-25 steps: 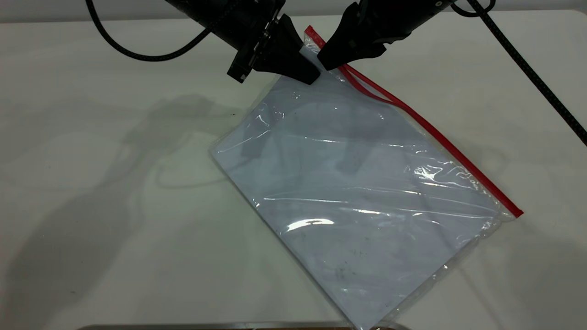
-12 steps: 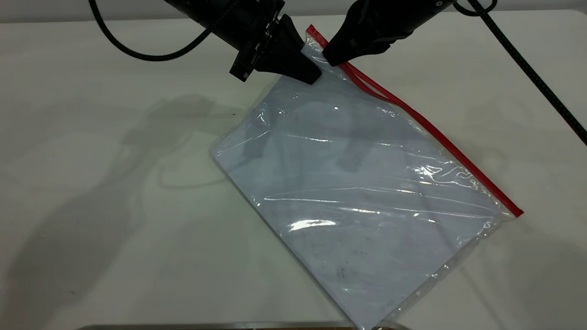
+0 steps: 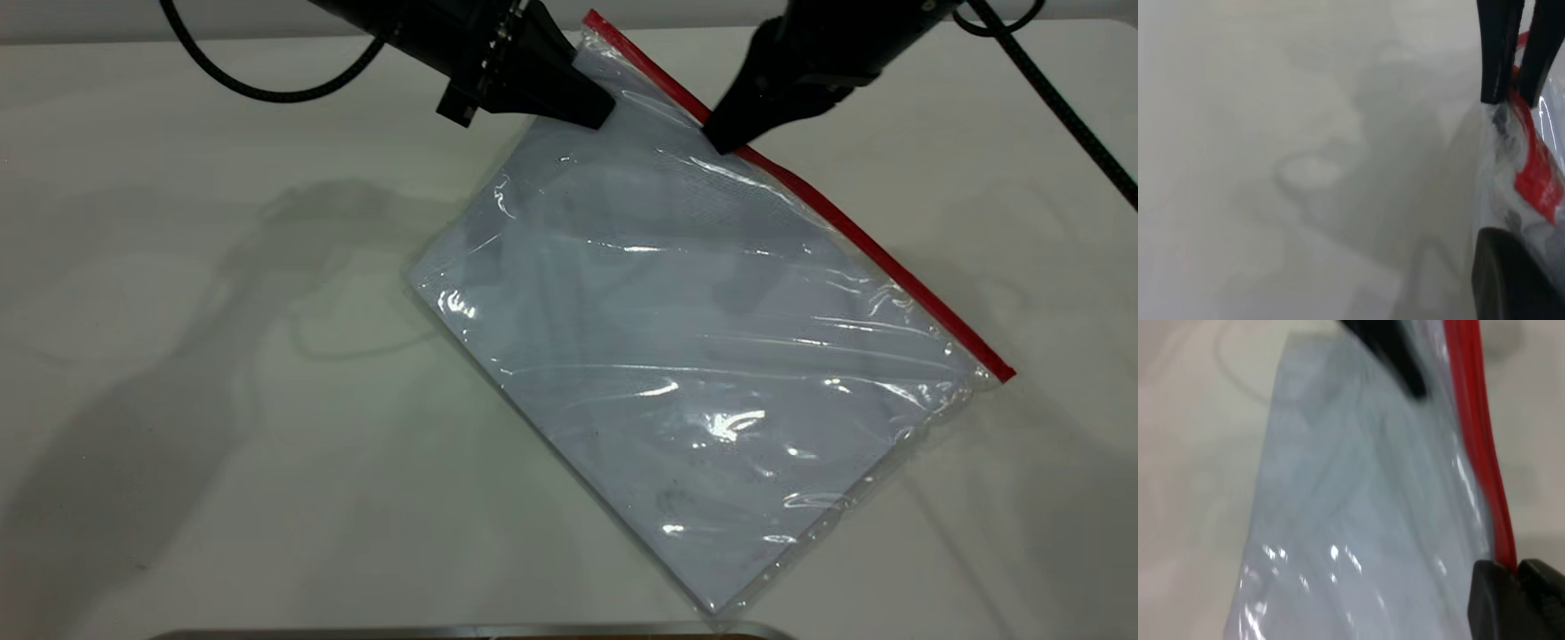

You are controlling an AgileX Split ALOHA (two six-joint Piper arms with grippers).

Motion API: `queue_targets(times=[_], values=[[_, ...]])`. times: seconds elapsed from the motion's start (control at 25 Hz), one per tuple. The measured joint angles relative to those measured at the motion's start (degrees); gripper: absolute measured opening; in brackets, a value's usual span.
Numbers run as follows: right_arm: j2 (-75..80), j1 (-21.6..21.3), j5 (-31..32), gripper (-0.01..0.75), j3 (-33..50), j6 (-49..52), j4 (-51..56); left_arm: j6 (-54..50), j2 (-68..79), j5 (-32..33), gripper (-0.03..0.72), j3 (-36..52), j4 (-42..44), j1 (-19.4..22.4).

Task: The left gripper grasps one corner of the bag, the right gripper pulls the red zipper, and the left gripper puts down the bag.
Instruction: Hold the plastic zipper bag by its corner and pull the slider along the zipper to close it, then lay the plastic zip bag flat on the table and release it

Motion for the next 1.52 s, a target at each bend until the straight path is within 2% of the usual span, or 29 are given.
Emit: queue_targets(times=[0.28, 0.44, 0.72, 1.04, 1.2, 1.36, 1.48, 1.52], values=[[0.0, -2.6, 7.0, 0.035, 0.0, 9.1, -13.1, -3.8, 0.0, 0.0, 0.053, 0.0, -0.3, 2.5], [0.0, -3.2, 12.1, 0.035, 0.0, 15.6, -20.0, -7.6, 0.0, -2.4, 0.053, 0.0, 0.3, 3.3], [0.0, -3.3, 17.8, 0.036, 0.0, 28.9, -31.8, -13.2, 0.0, -4.9, 0.053, 0.0, 7.8, 3.6], [0.0, -3.3, 19.0, 0.038, 0.0, 33.8, -34.8, -15.8, 0.0, -5.0, 0.053, 0.0, 12.3, 3.7], [0.0, -3.3, 16.0, 0.051, 0.0, 34.7, -34.6, -15.9, 0.0, -5.1, 0.055, 0.0, 12.8, 3.7], [0.0, -3.3, 11.9, 0.116, 0.0, 34.9, -33.5, -16.4, 0.0, -6.3, 0.098, 0.0, 14.2, 3.8], [0.0, -3.3, 9.6, 0.239, -0.5, 34.9, -33.4, -19.0, 0.0, -8.0, 0.200, 0.0, 15.2, 4.0], [0.0, -3.3, 8.2, 0.289, -0.8, 34.9, -33.4, -20.3, 0.0, -8.8, 0.258, 0.0, 15.1, 4.1]])
